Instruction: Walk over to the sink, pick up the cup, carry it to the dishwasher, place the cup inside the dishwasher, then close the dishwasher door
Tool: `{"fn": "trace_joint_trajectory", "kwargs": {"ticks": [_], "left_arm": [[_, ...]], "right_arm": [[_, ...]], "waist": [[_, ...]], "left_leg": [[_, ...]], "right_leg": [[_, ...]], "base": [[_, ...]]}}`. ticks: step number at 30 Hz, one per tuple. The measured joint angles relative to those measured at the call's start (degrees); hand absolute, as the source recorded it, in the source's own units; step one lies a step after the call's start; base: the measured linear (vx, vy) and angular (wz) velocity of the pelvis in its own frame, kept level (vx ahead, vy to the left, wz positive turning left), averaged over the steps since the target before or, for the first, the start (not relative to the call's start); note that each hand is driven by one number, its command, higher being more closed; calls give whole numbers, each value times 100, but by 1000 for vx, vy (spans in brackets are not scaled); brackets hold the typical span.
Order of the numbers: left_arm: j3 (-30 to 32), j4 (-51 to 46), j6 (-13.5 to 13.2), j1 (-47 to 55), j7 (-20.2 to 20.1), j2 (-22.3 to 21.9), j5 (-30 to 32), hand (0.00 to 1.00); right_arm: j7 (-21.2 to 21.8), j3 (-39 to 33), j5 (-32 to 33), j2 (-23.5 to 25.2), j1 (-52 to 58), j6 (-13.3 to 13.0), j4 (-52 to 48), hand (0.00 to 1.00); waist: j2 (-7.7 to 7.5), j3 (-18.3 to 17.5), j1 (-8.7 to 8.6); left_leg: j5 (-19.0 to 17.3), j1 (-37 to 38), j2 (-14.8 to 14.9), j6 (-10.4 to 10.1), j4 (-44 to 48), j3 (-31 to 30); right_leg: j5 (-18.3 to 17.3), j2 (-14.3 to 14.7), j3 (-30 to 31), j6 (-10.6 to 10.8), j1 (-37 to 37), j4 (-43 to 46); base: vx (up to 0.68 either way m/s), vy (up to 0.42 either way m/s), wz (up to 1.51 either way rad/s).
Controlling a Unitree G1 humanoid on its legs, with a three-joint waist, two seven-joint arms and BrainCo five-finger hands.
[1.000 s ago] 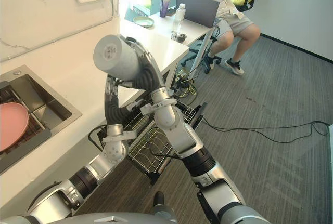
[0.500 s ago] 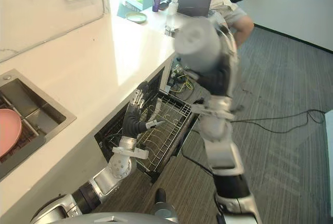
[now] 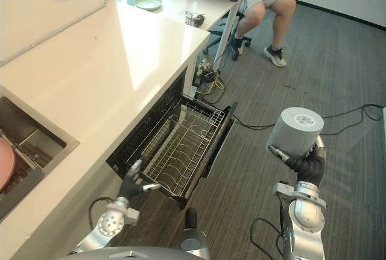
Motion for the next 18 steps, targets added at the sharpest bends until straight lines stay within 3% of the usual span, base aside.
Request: {"fn": "trace_joint_trajectory", "kwargs": {"ticks": [3, 6, 18], "left_arm": [[291, 382, 433, 212, 111, 252, 306, 0], [536, 848, 836, 331, 137, 226, 492, 0], [1251, 1890, 1775, 391, 275, 117, 802, 0]], "right_arm": [[246, 213, 226, -8, -106, -67, 299, 100], [349, 503, 222, -10, -315, -16, 721, 100], [444, 1102, -368, -1, -1212, 383, 1802, 100]], "waist": [[8, 3, 16], [29, 18, 148], [68, 48, 483]], "left_leg": [[147, 6, -97, 31, -163, -184], [176, -5, -112, 45, -169, -353], [496, -93, -161, 61, -454, -844]], "right_leg": [[-13, -81, -204, 16, 70, -1], [-39, -115, -367, 17, 179, -2], [-68, -150, -825, 4, 306, -2]], "base": [[-33, 3, 32], [-56, -3, 28], [-38, -12, 21]]}}
